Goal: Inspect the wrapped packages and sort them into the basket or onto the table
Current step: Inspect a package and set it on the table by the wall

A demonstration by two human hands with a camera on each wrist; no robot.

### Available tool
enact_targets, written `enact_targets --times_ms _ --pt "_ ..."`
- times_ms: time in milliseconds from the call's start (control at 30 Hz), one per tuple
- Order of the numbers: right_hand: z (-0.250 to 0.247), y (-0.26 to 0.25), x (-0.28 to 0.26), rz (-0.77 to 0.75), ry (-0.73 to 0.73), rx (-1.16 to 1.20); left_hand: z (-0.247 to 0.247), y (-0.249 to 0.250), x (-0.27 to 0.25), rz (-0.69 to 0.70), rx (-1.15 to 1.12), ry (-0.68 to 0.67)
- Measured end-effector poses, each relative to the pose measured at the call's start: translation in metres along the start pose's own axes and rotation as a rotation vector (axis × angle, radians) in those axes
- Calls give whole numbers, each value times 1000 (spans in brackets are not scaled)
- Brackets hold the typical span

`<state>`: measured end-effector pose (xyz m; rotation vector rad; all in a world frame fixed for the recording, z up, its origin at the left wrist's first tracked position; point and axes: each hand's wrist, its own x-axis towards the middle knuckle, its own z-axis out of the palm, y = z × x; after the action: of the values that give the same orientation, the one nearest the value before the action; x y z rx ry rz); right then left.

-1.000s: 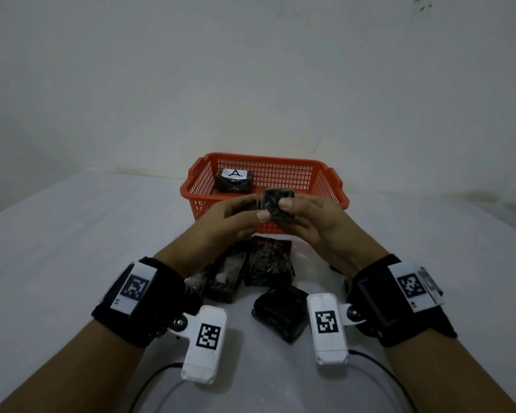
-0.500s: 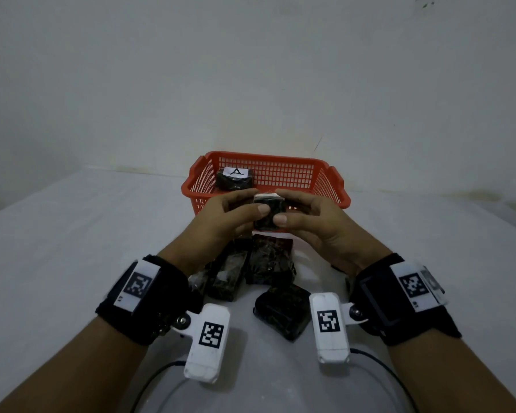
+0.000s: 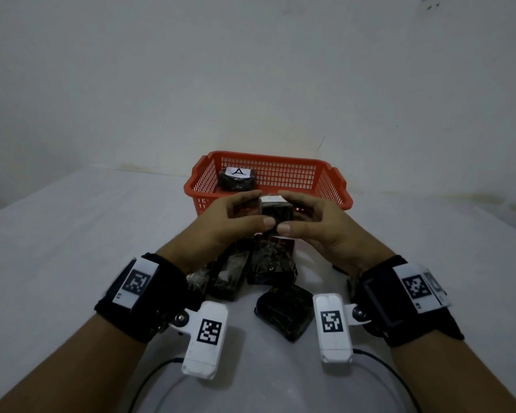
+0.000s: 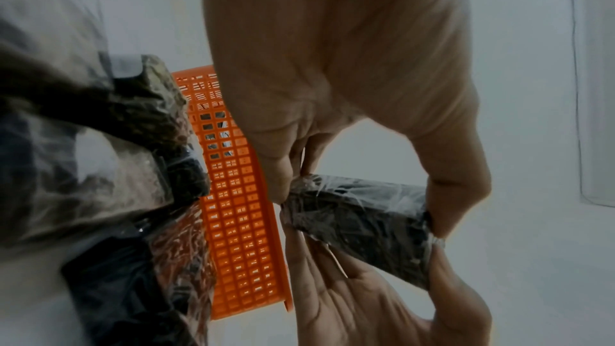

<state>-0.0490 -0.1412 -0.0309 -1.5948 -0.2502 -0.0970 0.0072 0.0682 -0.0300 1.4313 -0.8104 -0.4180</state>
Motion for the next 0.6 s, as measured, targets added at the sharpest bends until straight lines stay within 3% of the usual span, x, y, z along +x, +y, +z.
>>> enact_targets --times_ms 167,367,600 --pt "7 -12 -5 58 -23 53 -2 -1 1 34 61 96" --pt "7 -8 -3 83 137 -27 3 -1 1 48 109 23" --pt "15 -9 -5 -79 162 -94 10 4 3 195 82 332"
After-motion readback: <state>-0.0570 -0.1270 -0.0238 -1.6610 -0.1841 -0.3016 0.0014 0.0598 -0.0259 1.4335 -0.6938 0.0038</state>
